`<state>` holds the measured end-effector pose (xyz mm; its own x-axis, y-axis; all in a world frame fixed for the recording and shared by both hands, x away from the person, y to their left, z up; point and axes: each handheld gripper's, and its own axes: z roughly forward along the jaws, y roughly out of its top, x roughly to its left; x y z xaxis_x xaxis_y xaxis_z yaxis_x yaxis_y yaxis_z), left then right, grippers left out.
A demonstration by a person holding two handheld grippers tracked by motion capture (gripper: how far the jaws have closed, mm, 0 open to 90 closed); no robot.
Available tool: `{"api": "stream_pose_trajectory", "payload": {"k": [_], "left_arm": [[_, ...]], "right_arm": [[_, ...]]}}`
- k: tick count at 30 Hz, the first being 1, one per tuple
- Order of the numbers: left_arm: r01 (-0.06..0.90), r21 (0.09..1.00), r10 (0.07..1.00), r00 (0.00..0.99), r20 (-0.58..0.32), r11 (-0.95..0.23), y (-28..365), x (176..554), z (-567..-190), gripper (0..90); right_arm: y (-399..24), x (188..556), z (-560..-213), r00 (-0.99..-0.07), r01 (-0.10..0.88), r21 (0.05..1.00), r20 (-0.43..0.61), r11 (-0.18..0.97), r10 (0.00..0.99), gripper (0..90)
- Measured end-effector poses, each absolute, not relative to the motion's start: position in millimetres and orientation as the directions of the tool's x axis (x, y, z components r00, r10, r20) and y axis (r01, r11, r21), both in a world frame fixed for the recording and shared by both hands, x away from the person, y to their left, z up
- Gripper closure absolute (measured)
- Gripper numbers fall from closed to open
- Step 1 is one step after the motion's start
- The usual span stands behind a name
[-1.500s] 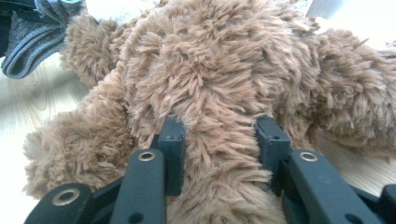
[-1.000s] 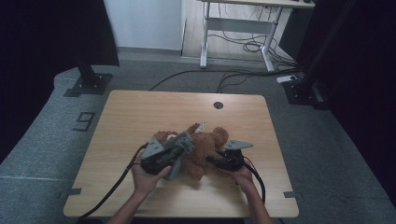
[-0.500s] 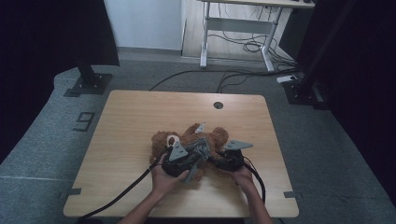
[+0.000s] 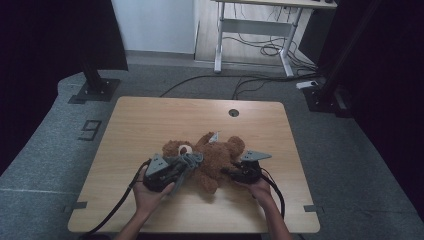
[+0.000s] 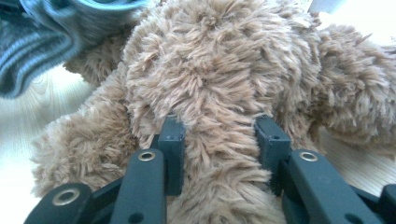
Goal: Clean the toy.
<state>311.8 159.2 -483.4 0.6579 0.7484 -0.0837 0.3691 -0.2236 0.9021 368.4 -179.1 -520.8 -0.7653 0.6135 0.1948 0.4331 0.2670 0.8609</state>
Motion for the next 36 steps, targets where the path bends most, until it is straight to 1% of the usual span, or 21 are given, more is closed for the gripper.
{"api": "stream_pose_trajectory", "payload": {"k": [5,10,13,15,21,27,32,36], "left_arm": [[0.393,0.900,0.792,0.603,-0.096,-0.190,190,311,-486,73.5],[0.454,0.878,0.831,0.539,-0.134,-0.153,218,318,-503,73.5],[0.488,0.864,0.844,0.511,-0.164,-0.128,231,321,-512,73.4],[0.488,0.866,0.840,0.511,-0.183,-0.108,233,321,-512,73.4],[0.419,0.902,0.814,0.557,-0.166,-0.102,216,321,-486,73.4],[0.365,0.923,0.779,0.612,-0.138,-0.124,181,339,-456,73.2],[0.366,0.916,0.751,0.648,-0.126,-0.162,148,360,-446,73.0],[0.401,0.896,0.743,0.656,-0.135,-0.191,131,374,-453,72.7]], "right_arm": [[-179,368,-521,-0.768,0.429,0.863,0.194,0.266,0.610,62.7],[-180,368,-522,-0.771,0.426,0.864,0.192,0.268,0.607,62.7],[-180,368,-522,-0.771,0.427,0.864,0.195,0.266,0.606,62.6],[-180,368,-522,-0.770,0.427,0.864,0.194,0.266,0.607,62.6],[-180,367,-522,-0.770,0.423,0.866,0.187,0.269,0.609,62.6],[-179,364,-522,-0.777,0.412,0.866,0.171,0.284,0.606,62.6],[-179,360,-522,-0.787,0.396,0.864,0.146,0.310,0.600,62.5],[-180,357,-523,-0.793,0.389,0.863,0.135,0.323,0.594,62.0]]}}
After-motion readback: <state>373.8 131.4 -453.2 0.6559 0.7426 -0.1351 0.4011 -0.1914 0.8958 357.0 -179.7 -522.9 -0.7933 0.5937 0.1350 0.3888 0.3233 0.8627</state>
